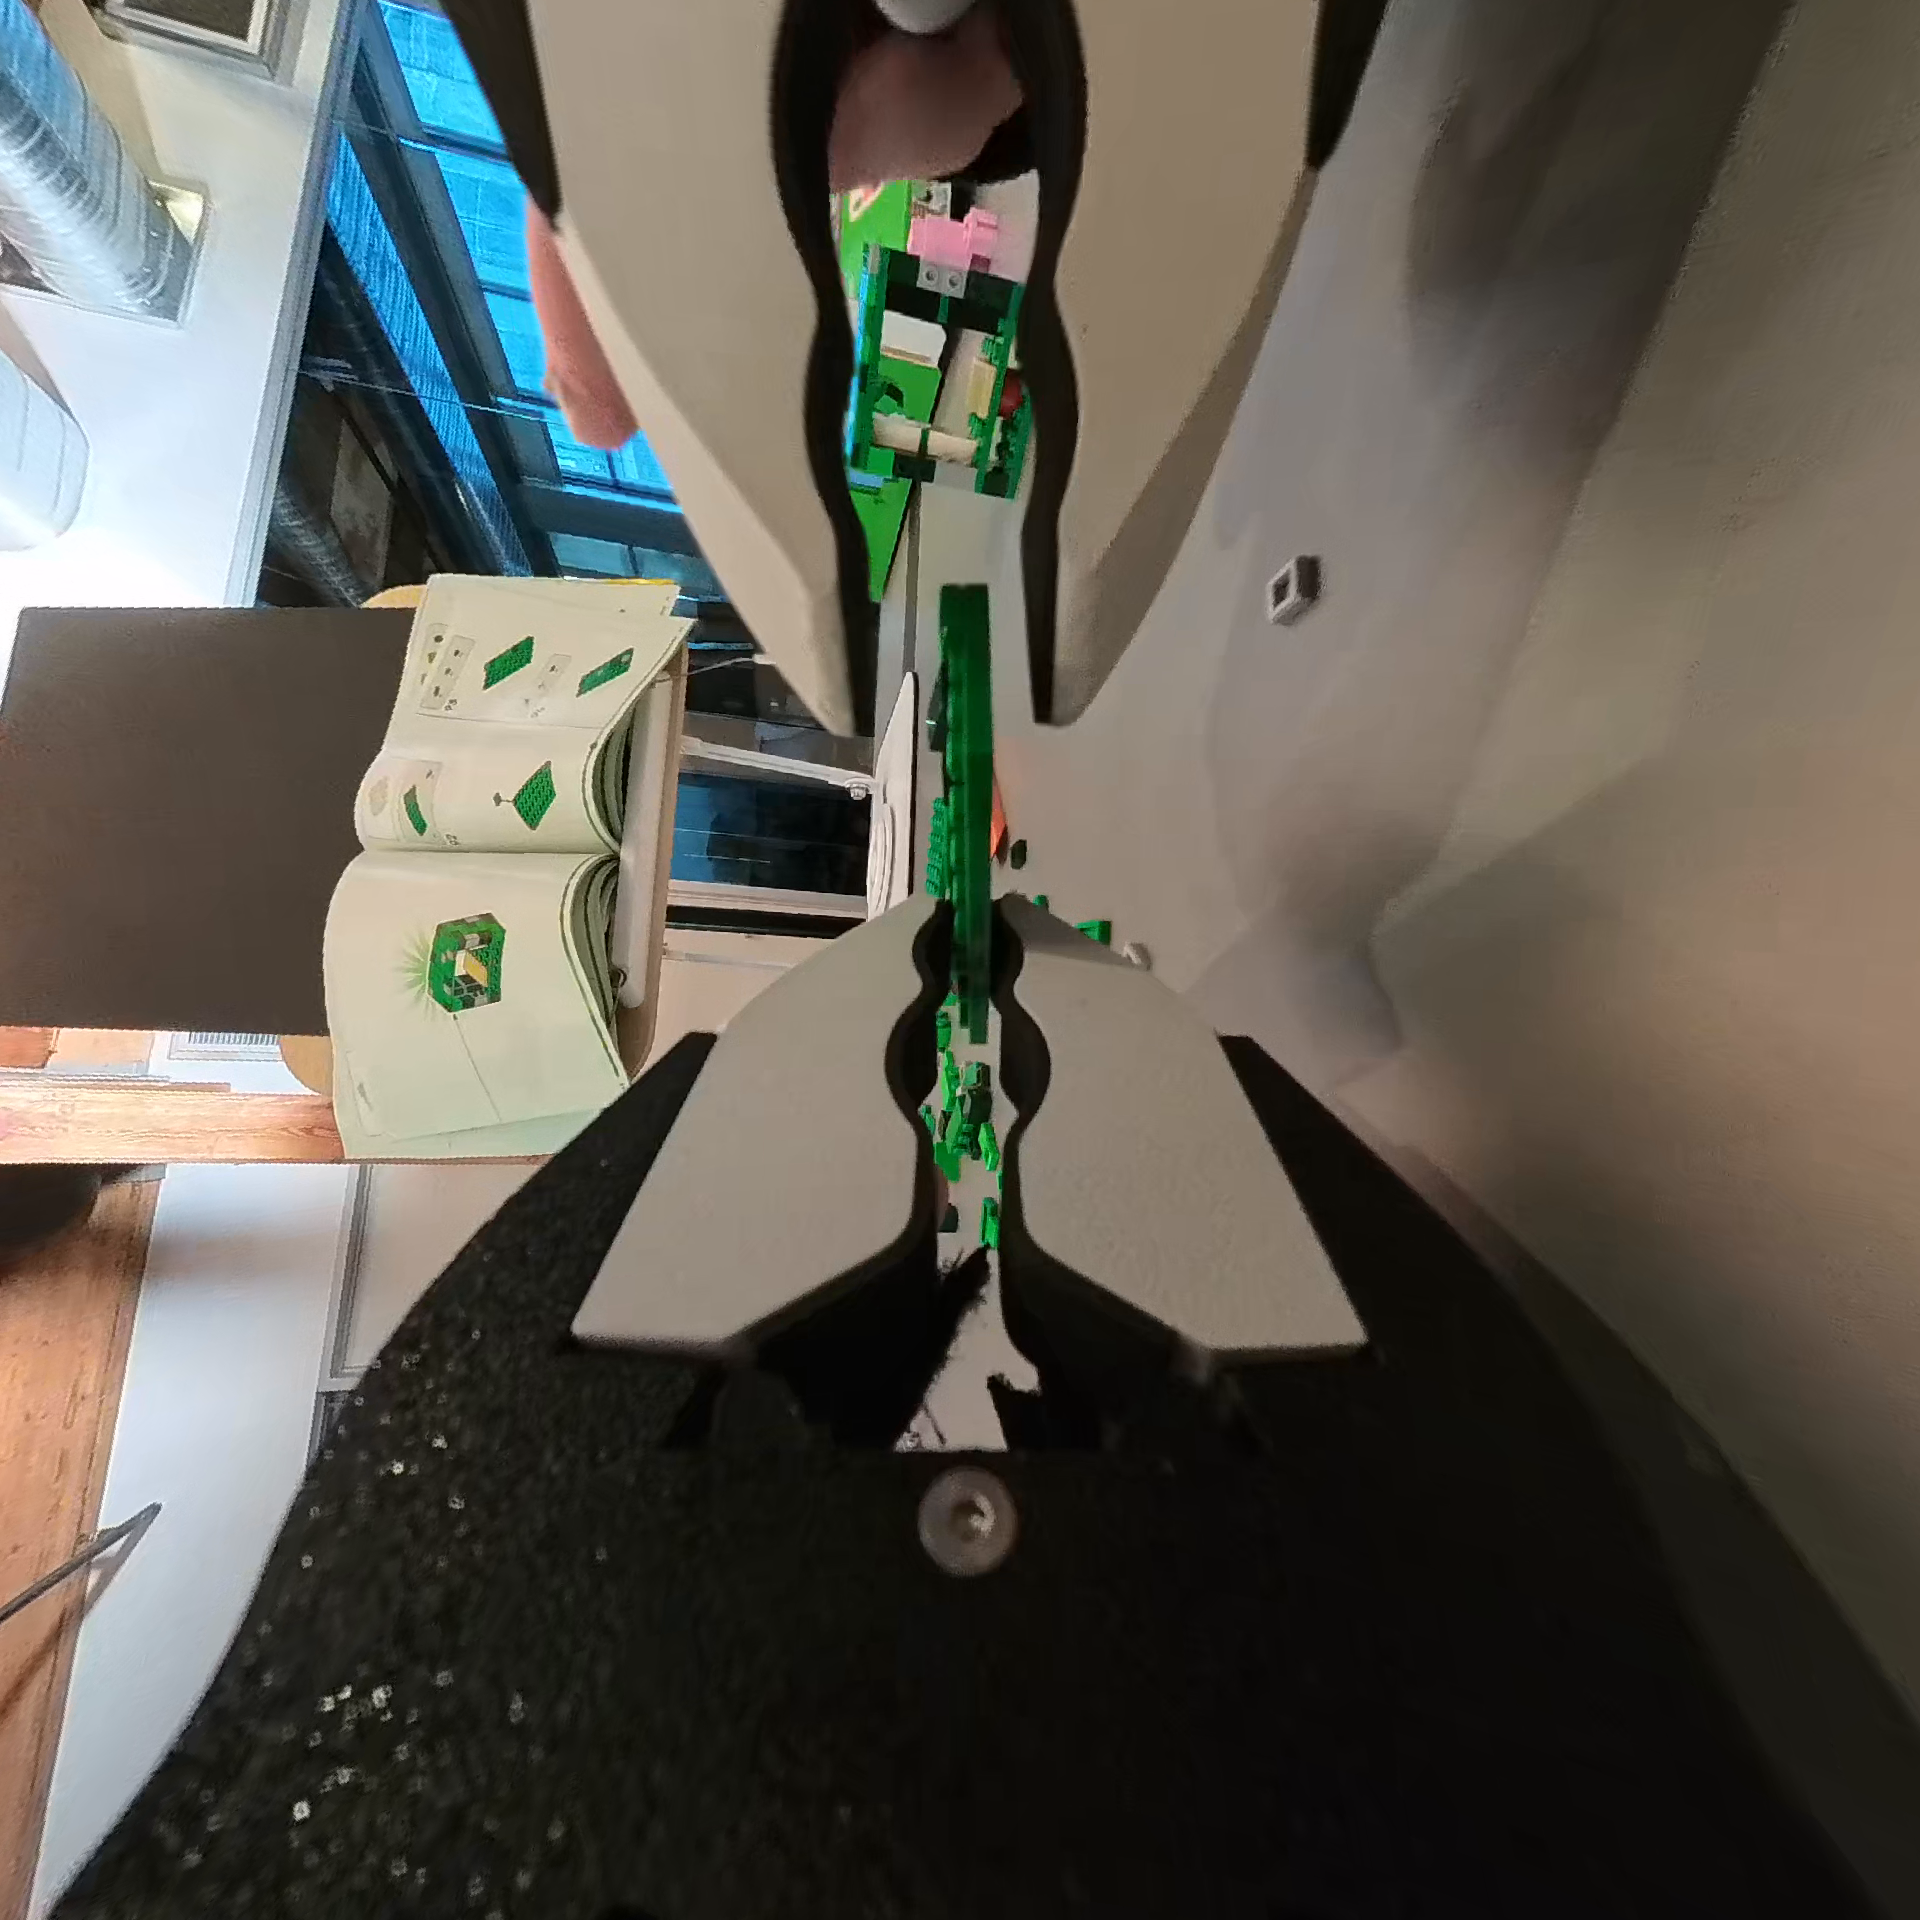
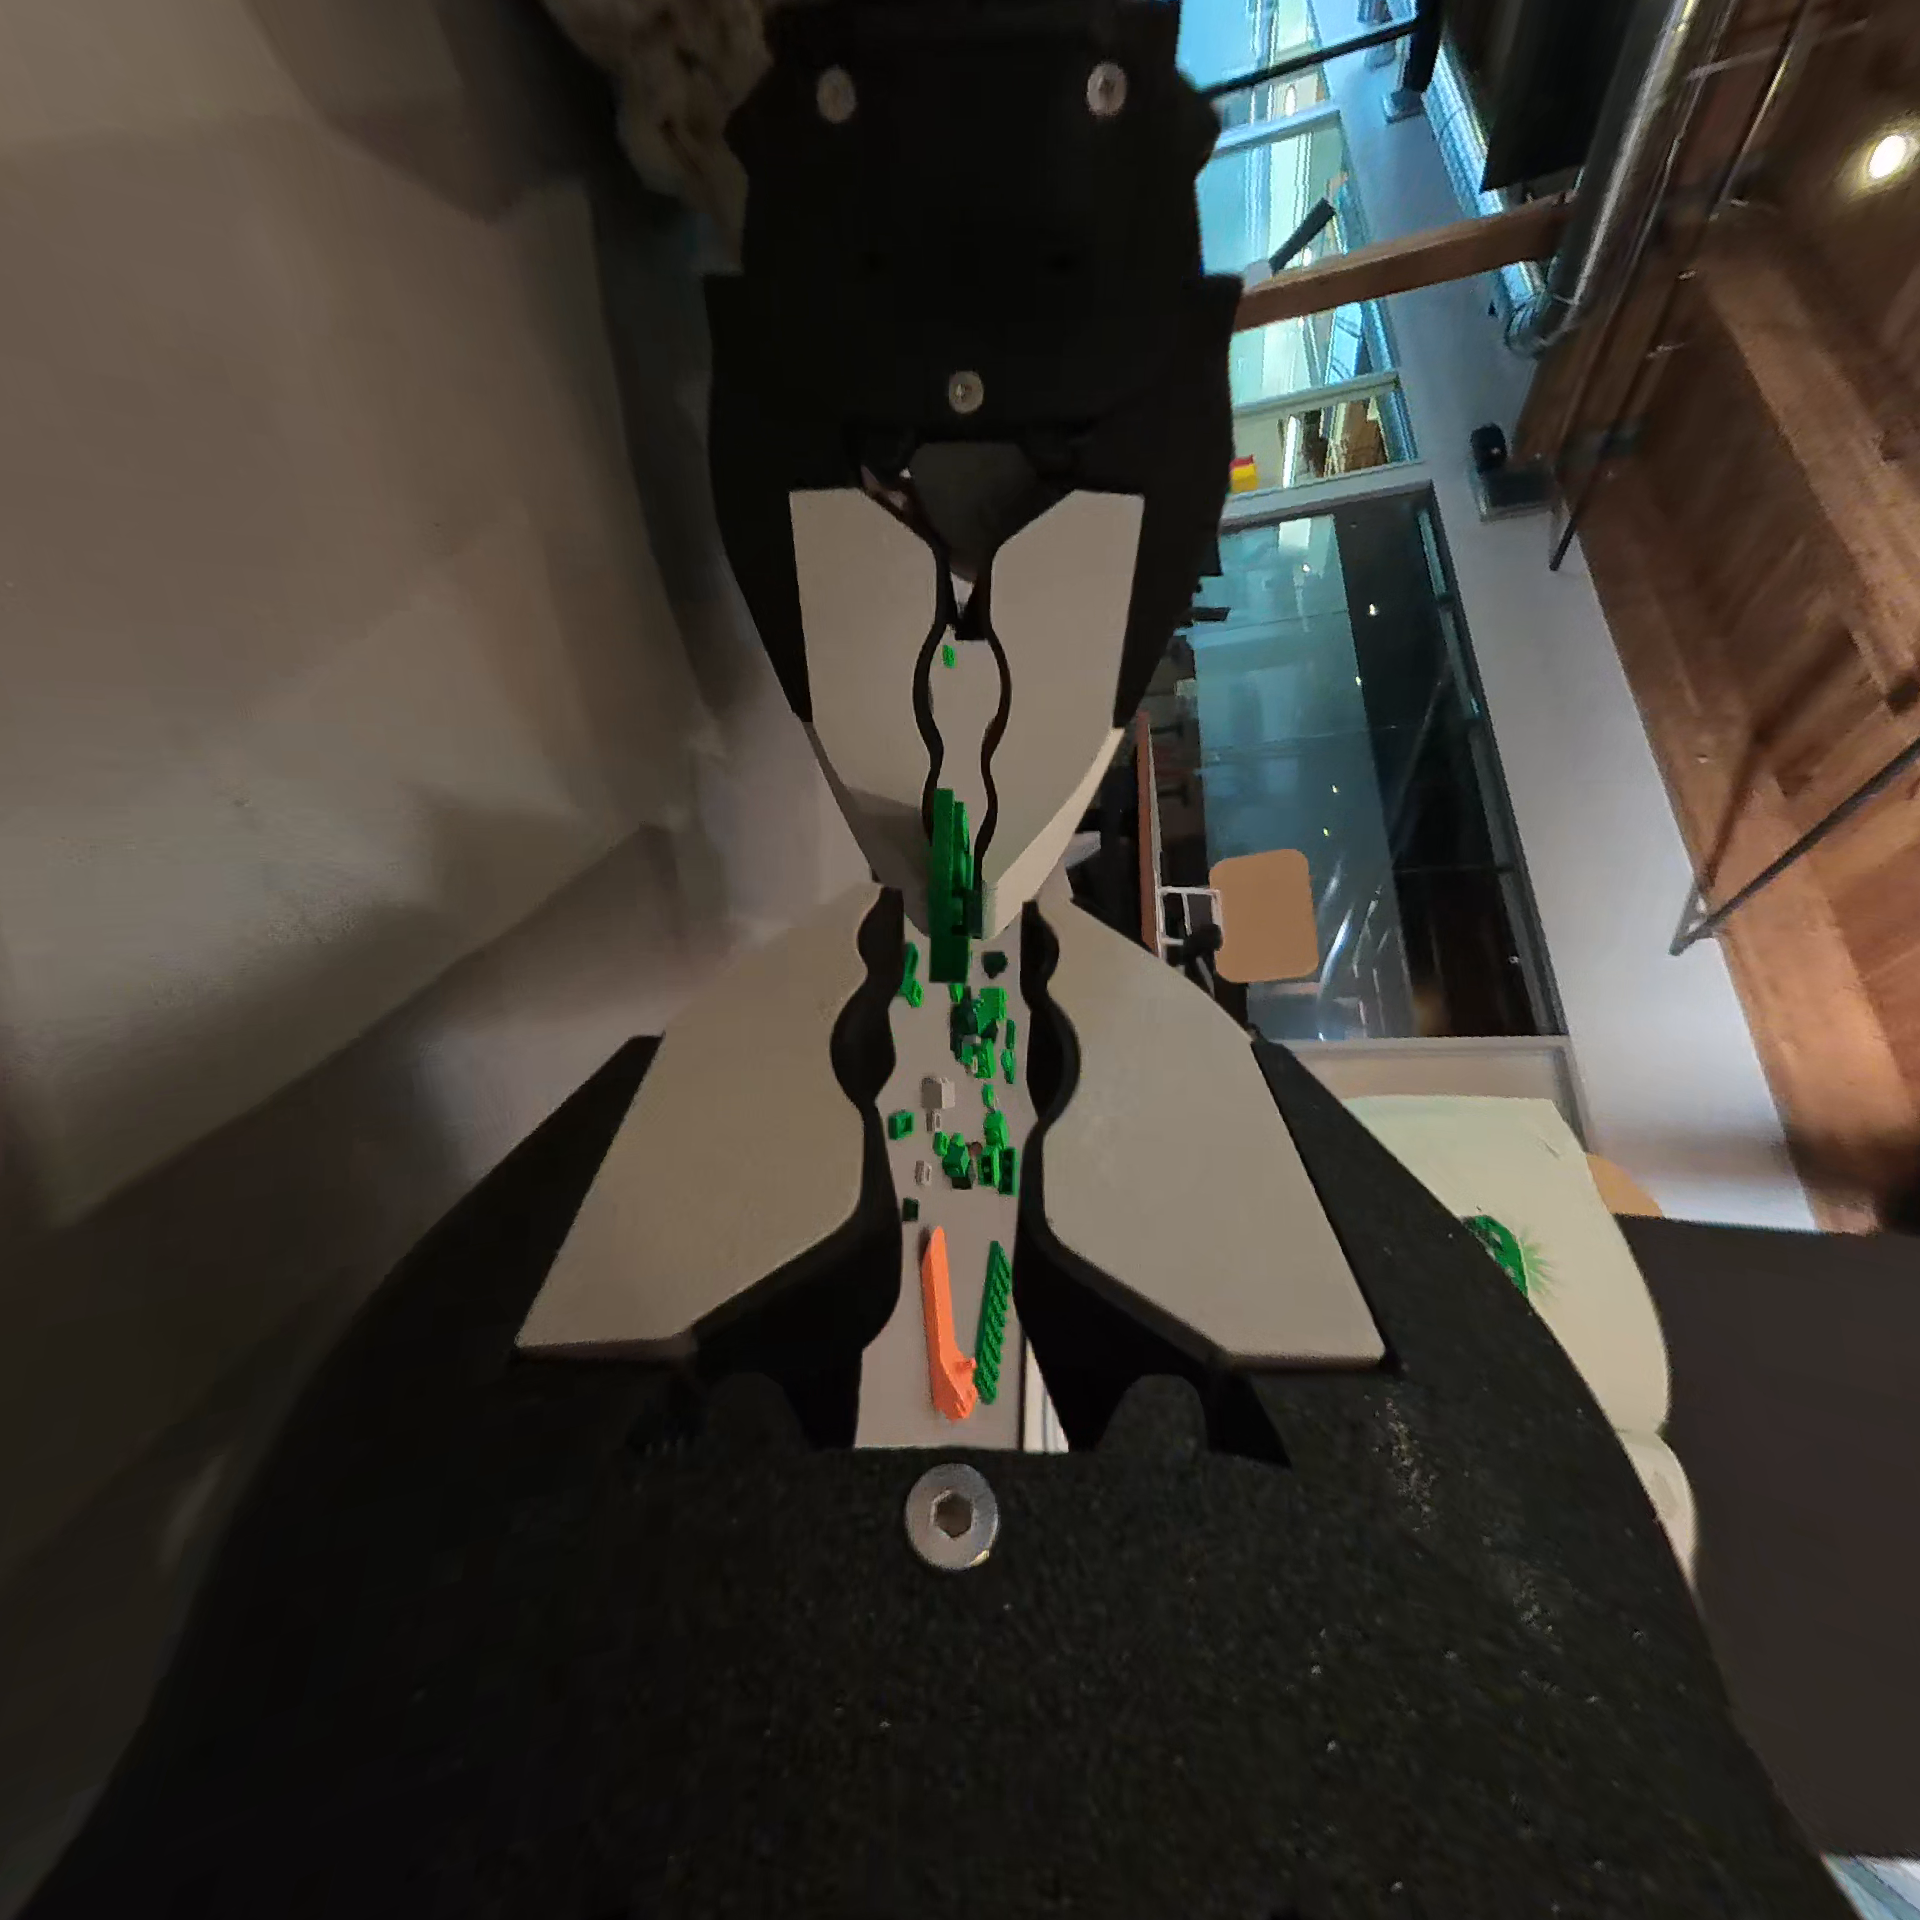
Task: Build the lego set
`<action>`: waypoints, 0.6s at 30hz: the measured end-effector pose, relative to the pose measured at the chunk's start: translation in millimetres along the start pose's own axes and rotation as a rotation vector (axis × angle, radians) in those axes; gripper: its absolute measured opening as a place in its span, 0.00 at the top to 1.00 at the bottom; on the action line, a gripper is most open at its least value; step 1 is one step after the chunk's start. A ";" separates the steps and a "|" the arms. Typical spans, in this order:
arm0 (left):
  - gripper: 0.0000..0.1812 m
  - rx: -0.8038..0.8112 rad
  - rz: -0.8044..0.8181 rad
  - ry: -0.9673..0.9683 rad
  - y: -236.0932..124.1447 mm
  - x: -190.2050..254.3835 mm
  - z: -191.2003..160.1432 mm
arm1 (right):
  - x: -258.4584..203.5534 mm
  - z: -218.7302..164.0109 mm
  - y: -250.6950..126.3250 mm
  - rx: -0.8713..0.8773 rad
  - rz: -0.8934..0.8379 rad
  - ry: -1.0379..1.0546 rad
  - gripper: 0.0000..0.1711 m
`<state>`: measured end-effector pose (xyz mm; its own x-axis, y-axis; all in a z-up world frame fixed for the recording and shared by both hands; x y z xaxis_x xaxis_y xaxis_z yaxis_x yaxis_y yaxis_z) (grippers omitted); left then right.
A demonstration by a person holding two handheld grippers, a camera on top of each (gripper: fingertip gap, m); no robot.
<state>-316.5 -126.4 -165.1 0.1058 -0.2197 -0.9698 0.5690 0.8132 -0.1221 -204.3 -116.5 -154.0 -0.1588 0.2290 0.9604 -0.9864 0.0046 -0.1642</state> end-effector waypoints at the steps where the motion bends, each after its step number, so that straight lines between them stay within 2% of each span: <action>1: 0.97 0.001 -0.001 0.000 -0.1 0.0 0.0 | 0.1 -1.3 0.7 -0.013 -0.006 -0.008 0.89; 11: 0.97 -0.005 -0.001 -0.003 -0.3 0.8 -0.9 | -2.4 -1.6 2.6 -0.026 -0.014 -0.055 0.95; 18: 0.97 -0.012 0.005 0.038 -0.8 2.0 0.0 | -3.1 -1.4 2.4 -0.031 -0.001 -0.052 0.95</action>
<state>-316.8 -127.5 -166.9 0.0774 -0.1946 -0.9778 0.5588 0.8207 -0.1190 -206.1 -115.8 -157.7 -0.1607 0.1779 0.9708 -0.9849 0.0351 -0.1695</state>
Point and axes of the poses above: each gripper's, where its closed fingertips meet, y out along the fingers, z out of its top, x = y × z across the jaws, the point moved 7 cm from there along -y, back along the fingers, and after that the axes turned 11 degrees about x, right-handed, at the moved point
